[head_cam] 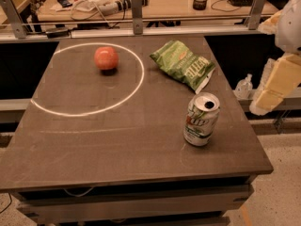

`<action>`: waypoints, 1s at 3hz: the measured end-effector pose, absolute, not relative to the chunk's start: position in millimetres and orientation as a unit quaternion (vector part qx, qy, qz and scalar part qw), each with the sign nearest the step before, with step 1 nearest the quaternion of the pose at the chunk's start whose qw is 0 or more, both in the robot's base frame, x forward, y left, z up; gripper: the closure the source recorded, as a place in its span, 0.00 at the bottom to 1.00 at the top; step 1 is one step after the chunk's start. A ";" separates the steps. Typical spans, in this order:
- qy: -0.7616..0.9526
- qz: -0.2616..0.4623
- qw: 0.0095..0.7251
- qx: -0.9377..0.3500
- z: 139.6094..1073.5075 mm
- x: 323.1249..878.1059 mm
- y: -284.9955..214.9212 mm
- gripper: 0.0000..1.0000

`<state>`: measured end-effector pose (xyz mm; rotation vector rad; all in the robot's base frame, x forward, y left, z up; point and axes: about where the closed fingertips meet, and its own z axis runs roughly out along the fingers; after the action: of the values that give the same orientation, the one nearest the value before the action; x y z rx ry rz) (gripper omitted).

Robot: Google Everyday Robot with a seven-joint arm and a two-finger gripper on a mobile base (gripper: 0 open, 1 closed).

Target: Move green jalapeno chip bag near apple

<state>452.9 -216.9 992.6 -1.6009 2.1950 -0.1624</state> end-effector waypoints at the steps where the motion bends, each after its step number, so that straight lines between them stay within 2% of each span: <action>1: 0.801 -0.074 0.273 -0.527 1002.6 489.8 -232.3 0.00; 2: 0.806 -0.073 0.342 -0.478 1016.2 527.6 -247.8 0.00; 3: 0.808 -0.029 0.392 -0.438 1013.0 566.6 -264.0 0.00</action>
Offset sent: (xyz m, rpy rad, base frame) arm 0.1270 -0.0557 0.0421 0.3203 -0.3809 -0.2644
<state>566.6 -264.0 1013.0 -1.1115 2.0524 -0.0747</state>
